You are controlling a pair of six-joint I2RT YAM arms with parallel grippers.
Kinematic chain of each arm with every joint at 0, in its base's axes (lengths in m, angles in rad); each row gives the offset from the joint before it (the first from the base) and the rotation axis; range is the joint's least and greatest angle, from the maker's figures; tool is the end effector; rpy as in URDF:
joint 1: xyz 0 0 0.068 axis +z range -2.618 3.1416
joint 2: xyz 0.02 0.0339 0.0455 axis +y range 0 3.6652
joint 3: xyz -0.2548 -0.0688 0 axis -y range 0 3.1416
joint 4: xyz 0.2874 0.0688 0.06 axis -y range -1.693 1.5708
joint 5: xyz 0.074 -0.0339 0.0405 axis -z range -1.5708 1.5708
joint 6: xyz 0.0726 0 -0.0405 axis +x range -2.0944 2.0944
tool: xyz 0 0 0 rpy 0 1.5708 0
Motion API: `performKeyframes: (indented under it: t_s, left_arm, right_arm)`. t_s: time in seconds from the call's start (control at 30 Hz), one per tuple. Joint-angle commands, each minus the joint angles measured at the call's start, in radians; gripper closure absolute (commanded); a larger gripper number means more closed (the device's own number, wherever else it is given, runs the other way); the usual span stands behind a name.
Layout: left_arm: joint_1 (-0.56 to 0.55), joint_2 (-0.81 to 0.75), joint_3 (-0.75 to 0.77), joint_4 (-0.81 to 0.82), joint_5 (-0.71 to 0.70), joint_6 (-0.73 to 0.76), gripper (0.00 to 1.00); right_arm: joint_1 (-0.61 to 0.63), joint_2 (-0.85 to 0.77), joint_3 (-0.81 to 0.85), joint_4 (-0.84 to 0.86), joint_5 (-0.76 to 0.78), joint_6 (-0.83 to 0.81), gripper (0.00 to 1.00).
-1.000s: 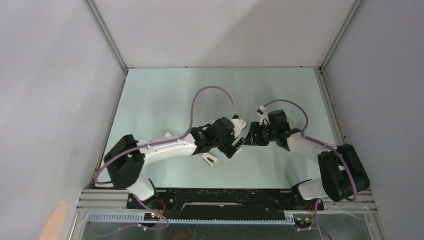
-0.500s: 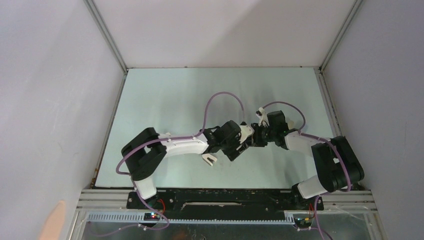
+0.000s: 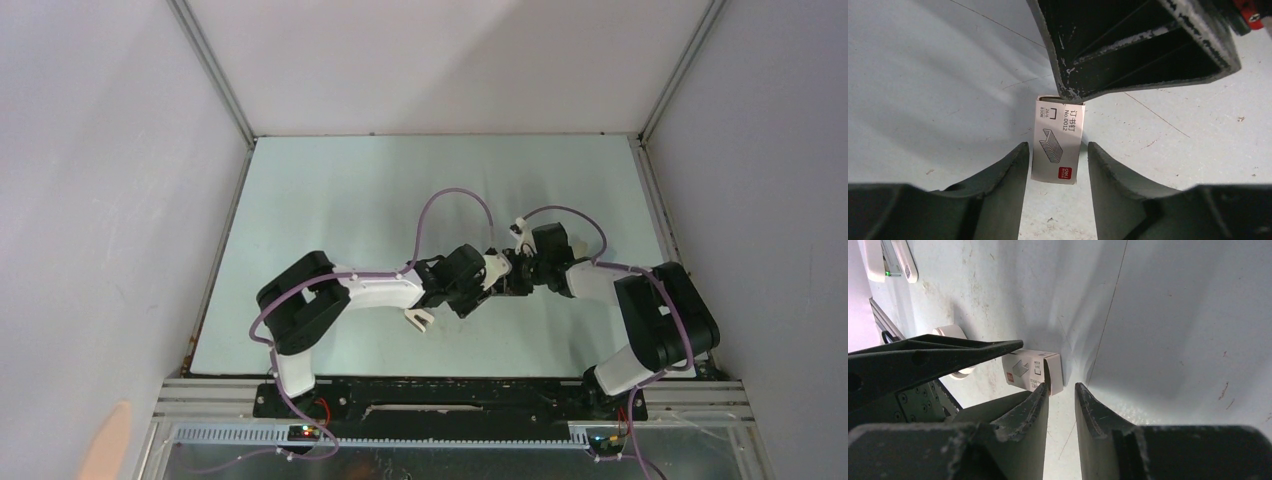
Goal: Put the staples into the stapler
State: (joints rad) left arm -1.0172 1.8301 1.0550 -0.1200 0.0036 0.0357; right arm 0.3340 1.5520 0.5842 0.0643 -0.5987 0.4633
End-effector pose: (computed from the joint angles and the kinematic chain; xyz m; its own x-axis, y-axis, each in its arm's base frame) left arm 0.2229 -0.3611 0.0871 -0.3796 0.6820 -0.6251 0.8659 0.4998 0.0195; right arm 0.2800 0.1405 0.0603 -0.9321 0.0673 -0.3558 -0.2054 0.7109 0.6726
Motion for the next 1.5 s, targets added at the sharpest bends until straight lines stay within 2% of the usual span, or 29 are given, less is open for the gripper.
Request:
performKeyframes:
  t_s: [0.0,0.13,0.77,1.3,1.47]
  left_arm:
    - [-0.006,0.002,0.011,0.055,0.001,0.025,0.51]
    - [-0.006,-0.002,0.001,0.060,0.008,0.032,0.56]
    - [-0.006,0.006,-0.015,0.057,0.024,0.059,0.64]
    - [-0.006,0.000,-0.026,0.057,0.018,0.060,0.64]
    - [-0.007,0.001,-0.027,0.052,0.010,0.058,0.61]
  right_arm:
    - [-0.005,0.021,0.019,0.045,-0.016,-0.003,0.72]
    - [-0.002,0.041,0.032,0.051,-0.035,-0.005,0.73]
    - [0.021,0.049,0.056,0.066,-0.047,-0.021,0.74]
    - [0.046,0.060,0.088,-0.004,0.030,-0.052,0.81]
    - [0.048,0.055,0.087,-0.023,0.055,-0.059,0.81]
